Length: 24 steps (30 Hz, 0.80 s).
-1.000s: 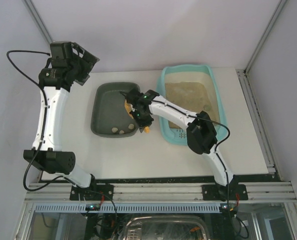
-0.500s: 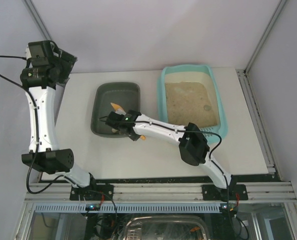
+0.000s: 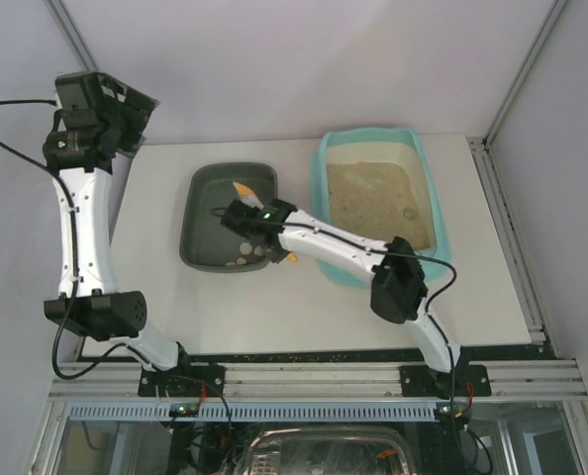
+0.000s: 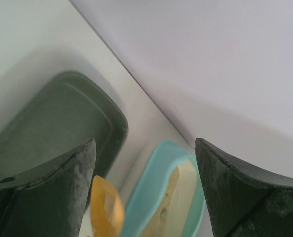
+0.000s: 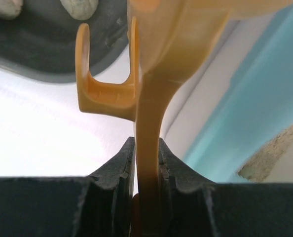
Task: Clean the litter box
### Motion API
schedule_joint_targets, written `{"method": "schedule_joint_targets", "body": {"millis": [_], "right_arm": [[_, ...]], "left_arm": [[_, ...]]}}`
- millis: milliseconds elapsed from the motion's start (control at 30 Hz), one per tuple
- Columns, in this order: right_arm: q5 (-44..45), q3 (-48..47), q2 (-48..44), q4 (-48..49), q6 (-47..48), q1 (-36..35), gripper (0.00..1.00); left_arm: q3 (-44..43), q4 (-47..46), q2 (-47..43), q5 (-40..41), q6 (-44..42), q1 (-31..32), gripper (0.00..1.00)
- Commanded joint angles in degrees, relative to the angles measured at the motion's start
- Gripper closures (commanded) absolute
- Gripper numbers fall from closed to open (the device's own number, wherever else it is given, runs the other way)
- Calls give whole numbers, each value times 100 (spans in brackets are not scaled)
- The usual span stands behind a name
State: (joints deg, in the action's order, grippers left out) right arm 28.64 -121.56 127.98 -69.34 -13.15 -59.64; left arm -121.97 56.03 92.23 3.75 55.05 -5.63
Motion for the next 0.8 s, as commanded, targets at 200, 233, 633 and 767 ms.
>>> {"method": "schedule_joint_targets", "body": {"millis": [200,233,633,767], "right_arm": [[-2482,1212,-2986,-1189,-1204,2120,100],[-2563,1501,-3141,-1181,-1222,2304,100],[-2374,2466,-3275,-1417,-1399,3503,100],[-2068,2951,-3525,-915,-1615,3665,100]], "left_arm": [[1799,-2620,370,-2908,-44,1487,13],[1849,-2598,402,-2904,-190,1644,12],[2454,-3387,765,-3139,-719,1797,8],[3143,-4024,612,-3315,-437,1855,0]]}}
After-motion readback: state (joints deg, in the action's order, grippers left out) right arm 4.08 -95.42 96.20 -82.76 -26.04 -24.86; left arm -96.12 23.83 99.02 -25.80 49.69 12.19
